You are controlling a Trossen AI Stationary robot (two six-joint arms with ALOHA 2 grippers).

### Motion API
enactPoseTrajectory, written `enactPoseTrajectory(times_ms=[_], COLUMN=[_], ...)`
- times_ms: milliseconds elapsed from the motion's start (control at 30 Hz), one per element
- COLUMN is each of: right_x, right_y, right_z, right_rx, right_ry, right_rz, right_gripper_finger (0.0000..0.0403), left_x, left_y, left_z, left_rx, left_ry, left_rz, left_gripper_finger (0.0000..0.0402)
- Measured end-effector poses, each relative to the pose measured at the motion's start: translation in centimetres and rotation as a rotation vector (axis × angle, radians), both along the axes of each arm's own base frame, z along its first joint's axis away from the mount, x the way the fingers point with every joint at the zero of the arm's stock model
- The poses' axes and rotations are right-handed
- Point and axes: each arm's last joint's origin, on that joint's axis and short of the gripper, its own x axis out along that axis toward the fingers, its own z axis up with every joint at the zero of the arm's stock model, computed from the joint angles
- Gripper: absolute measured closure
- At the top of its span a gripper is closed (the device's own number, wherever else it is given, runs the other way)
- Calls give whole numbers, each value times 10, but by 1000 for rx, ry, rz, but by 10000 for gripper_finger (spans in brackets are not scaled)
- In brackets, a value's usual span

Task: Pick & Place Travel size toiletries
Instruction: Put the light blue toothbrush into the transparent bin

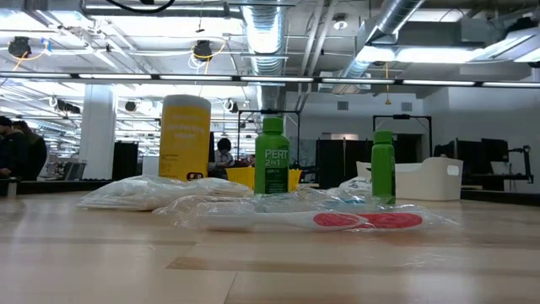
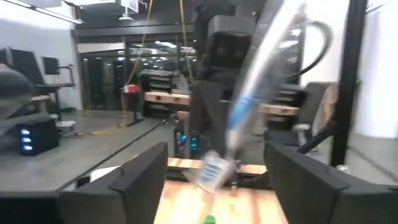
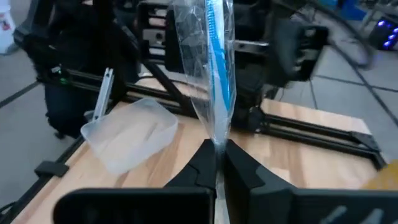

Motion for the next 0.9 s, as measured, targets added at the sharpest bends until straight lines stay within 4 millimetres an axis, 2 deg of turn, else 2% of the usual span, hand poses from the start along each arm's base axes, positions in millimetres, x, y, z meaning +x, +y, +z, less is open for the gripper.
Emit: enactPoseTrajectory(times_ms=[167,400,633,767,900], right_x=[7,21,27,27,27], right_y=[0,-1,-1,-1,0], right_z=[0,-9,-16,-16,-16], right_rx=[2,8,20,20,22], right_ry=[-38,-75,-76,-76,-75], right_rz=[20,35,35,35,41], right_gripper_finger=[403,403,403,402,402], left_x=[5,10,16,16,16], left_y=[3,8,13,13,13], left_z=[7,20,16,16,16], left_rx=[20,45,55,53,57], left_ry=[-30,-80,-58,-58,-55], left_rz=[-82,-184,-186,-186,-188], left_gripper_finger=[121,152,173,227,336])
